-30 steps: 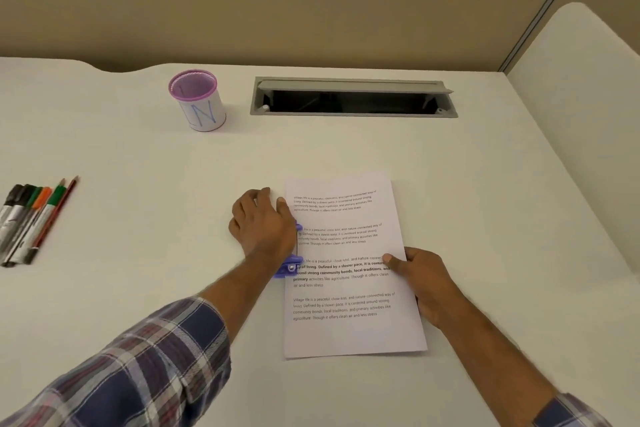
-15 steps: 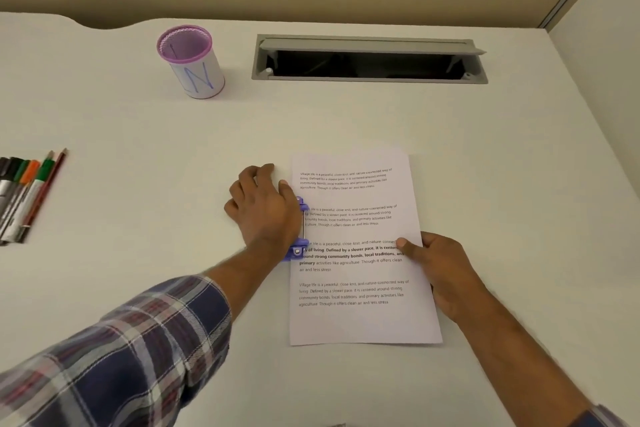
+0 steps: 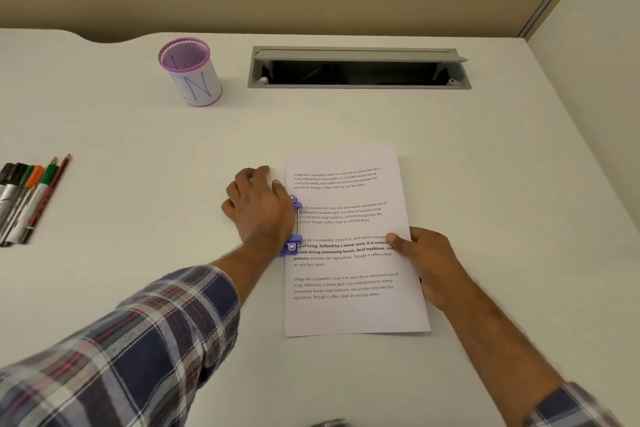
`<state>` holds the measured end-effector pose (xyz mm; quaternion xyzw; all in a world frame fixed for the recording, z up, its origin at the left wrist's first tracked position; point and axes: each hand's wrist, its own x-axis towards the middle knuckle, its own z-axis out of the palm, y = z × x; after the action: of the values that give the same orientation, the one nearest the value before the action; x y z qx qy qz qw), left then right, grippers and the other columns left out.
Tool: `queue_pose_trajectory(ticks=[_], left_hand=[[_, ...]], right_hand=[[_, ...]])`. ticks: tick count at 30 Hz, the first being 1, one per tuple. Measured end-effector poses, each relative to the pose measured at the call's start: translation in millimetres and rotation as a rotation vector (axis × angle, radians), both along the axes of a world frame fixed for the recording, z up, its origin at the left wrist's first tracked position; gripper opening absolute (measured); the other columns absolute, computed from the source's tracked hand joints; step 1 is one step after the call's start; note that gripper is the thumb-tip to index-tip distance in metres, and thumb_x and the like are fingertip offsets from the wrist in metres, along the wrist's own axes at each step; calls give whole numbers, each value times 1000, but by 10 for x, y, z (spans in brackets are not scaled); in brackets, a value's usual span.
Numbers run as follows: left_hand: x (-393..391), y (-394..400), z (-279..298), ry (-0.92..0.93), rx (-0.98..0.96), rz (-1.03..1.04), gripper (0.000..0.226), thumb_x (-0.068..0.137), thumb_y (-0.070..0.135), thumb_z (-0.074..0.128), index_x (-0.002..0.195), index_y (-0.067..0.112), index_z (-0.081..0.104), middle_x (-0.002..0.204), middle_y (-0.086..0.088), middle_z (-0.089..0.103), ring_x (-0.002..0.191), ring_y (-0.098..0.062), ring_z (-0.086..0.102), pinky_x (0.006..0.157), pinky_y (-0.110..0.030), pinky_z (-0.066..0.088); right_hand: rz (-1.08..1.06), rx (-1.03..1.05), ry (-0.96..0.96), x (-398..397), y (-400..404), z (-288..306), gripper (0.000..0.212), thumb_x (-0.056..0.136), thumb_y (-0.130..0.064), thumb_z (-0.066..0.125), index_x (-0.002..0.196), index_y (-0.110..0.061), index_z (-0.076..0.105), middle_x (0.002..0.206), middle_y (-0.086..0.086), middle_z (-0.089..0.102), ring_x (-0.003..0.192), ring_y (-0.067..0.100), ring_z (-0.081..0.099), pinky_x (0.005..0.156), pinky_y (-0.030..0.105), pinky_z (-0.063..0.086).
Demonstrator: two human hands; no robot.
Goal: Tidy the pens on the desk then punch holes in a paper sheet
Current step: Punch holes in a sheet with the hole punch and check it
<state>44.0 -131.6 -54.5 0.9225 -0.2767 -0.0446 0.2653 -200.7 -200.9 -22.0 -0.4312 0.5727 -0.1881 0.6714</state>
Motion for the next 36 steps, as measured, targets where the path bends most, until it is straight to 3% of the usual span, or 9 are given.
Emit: queue_pose_trajectory(ticks=[9, 14, 19, 25, 31, 36], left_hand=[[-36, -11, 133, 68, 36, -28, 42, 92, 29, 46, 133, 21, 52, 135, -3, 45, 126, -26, 37, 103, -43, 27], [20, -85, 323, 249, 116, -73, 52, 95, 53, 37, 132, 21, 57, 139, -4, 49, 132, -27, 38, 108, -46, 26], [-37, 168, 423, 305, 16, 10, 56, 86, 62, 50, 127, 25, 60, 134, -2, 57, 127, -26, 48, 105, -46, 31], [-196, 702, 381, 341, -48, 59, 51, 79, 47, 65, 125, 27, 57, 116, 7, 62, 113, -20, 56, 98, -43, 33], [-242, 754, 433, 431, -113, 56, 21, 86, 37, 65, 106, 30, 61, 81, 15, 65, 87, -13, 63, 95, -40, 41], [-278, 733, 464, 464, -144, 104, 24, 87, 36, 66, 109, 30, 59, 77, 15, 64, 81, -11, 62, 99, -46, 43]], right_hand=[[20, -64, 9, -13, 27, 27, 7, 84, -8, 71, 90, -6, 73, 98, 15, 75, 93, 36, 71, 85, 54, 57], [32, -87, 18, -10, 55, 67, 9, 84, -8, 71, 91, -2, 72, 98, 18, 74, 95, 39, 70, 84, 56, 56], [39, -100, 28, -16, 70, 91, 10, 84, -8, 71, 90, 1, 71, 96, 18, 74, 92, 39, 70, 83, 56, 56], [34, -94, 12, -12, 73, 84, 8, 85, -7, 70, 90, -1, 72, 95, 17, 75, 86, 36, 72, 80, 53, 58], [34, -93, 12, -11, 68, 75, 4, 85, -6, 70, 88, -3, 72, 95, 17, 74, 88, 37, 71, 82, 53, 57], [11, -90, 13, 16, 81, 65, 4, 84, -4, 70, 82, -6, 72, 93, 17, 74, 85, 35, 71, 82, 52, 57]])
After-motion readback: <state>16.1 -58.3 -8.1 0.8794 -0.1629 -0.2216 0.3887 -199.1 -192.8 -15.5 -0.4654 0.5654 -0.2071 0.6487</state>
